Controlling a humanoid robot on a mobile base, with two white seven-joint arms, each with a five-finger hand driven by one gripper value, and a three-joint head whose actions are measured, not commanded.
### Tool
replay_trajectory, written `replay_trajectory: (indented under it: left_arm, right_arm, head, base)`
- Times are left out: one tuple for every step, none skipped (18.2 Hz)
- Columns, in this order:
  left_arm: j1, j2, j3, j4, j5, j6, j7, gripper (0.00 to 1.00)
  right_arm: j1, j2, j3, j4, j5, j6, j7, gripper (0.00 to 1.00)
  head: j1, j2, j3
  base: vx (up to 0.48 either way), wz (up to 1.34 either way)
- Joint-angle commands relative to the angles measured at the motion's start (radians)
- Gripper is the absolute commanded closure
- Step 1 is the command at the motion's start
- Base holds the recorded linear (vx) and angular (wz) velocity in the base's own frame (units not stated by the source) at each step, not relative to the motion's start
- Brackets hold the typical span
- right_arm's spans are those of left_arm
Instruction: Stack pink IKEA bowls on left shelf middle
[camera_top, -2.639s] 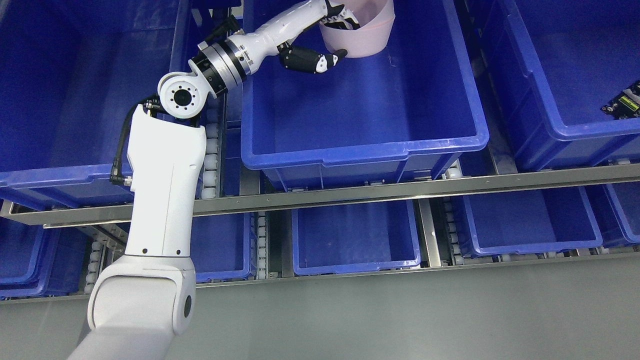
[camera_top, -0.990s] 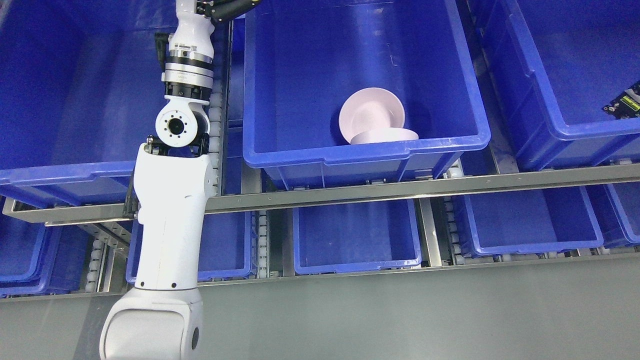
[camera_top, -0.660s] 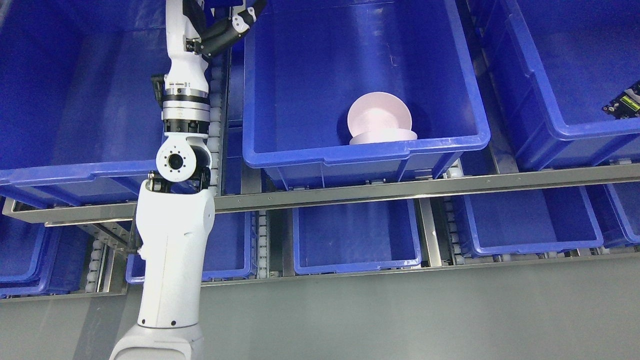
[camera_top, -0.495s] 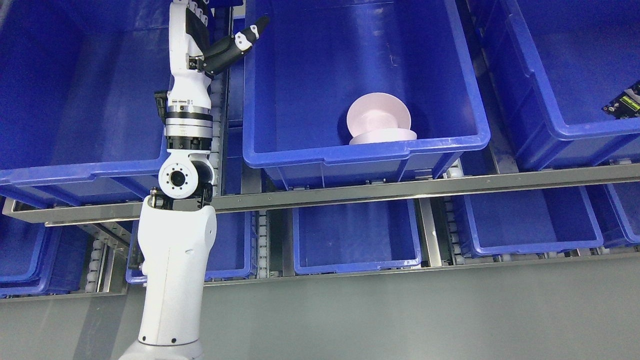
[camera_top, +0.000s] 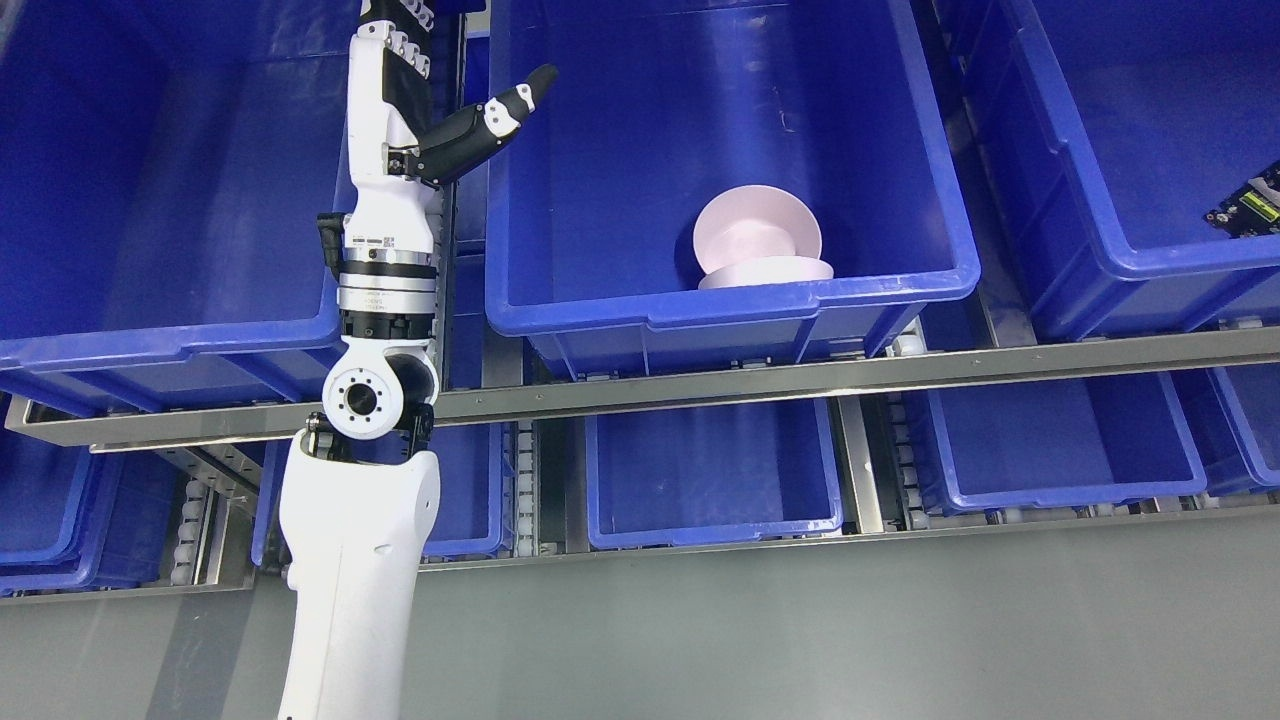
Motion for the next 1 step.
replay_trajectory:
  left_arm:
    - [0.016,0.017,-0.016,-0.081,0.002,0.003,0.001,0.00]
  right_arm:
    - [0.000,-0.017,-0.005,-0.017,-0.002,0.000,0.000,0.00]
  head:
    - [0.0000,0.000,0.000]
  base:
    - [0.000,0.00]
